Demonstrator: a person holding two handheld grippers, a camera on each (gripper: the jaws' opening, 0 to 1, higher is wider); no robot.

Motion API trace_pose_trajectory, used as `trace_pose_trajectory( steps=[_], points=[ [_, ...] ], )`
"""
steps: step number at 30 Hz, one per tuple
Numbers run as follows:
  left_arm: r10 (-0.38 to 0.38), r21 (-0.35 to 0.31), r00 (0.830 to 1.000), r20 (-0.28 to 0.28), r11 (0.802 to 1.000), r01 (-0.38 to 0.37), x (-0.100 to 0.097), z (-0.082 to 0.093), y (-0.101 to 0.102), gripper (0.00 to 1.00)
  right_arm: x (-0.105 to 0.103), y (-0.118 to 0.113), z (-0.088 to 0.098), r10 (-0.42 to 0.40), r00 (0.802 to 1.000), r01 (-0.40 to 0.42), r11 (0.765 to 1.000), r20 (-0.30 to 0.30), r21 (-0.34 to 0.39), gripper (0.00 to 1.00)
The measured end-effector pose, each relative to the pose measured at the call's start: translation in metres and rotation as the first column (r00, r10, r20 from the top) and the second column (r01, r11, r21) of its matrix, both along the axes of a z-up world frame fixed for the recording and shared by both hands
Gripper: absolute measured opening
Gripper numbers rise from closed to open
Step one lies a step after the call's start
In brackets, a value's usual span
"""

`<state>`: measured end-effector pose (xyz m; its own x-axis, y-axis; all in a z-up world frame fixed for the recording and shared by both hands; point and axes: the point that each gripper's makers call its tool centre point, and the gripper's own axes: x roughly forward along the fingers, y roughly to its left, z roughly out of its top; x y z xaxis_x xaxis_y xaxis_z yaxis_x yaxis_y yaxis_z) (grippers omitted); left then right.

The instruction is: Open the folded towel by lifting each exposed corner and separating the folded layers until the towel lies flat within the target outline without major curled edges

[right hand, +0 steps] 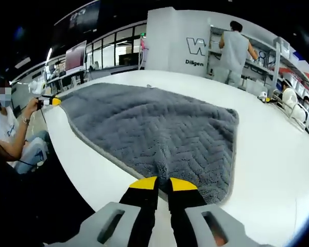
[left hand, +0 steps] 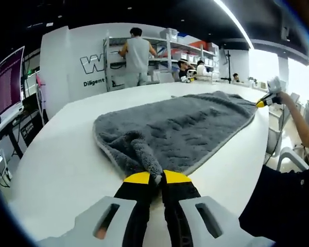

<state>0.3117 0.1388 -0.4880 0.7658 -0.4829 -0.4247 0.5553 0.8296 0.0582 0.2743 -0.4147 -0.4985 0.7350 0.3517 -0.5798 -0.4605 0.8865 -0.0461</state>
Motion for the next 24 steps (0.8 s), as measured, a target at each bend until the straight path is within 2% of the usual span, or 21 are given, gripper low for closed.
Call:
trace_pose_trajectory(
  steps=[10,15,24],
  points=[
    [-0.051,0.017,0.999,0.01,0.999,0.051,-0.019,0.021,-0.001,0.06,-0.011,-0.009,0.006,-0.002,1.0,0.002,1.0,0.001,0.028,0.0],
    [-0.072,0.036,0.997,-0.027,0.997,0.073,-0.027,0.017,-0.002,0.05,-0.019,-0.01,0.011,0.004,1.0,-0.005,0.999,0.007,0.043,0.0],
    [-0.108,0.069,0.991,-0.081,0.991,0.114,-0.042,0.013,0.0,0.05,-0.034,-0.016,0.008,0.034,0.999,-0.033,0.999,-0.027,0.026,0.0]
  ],
)
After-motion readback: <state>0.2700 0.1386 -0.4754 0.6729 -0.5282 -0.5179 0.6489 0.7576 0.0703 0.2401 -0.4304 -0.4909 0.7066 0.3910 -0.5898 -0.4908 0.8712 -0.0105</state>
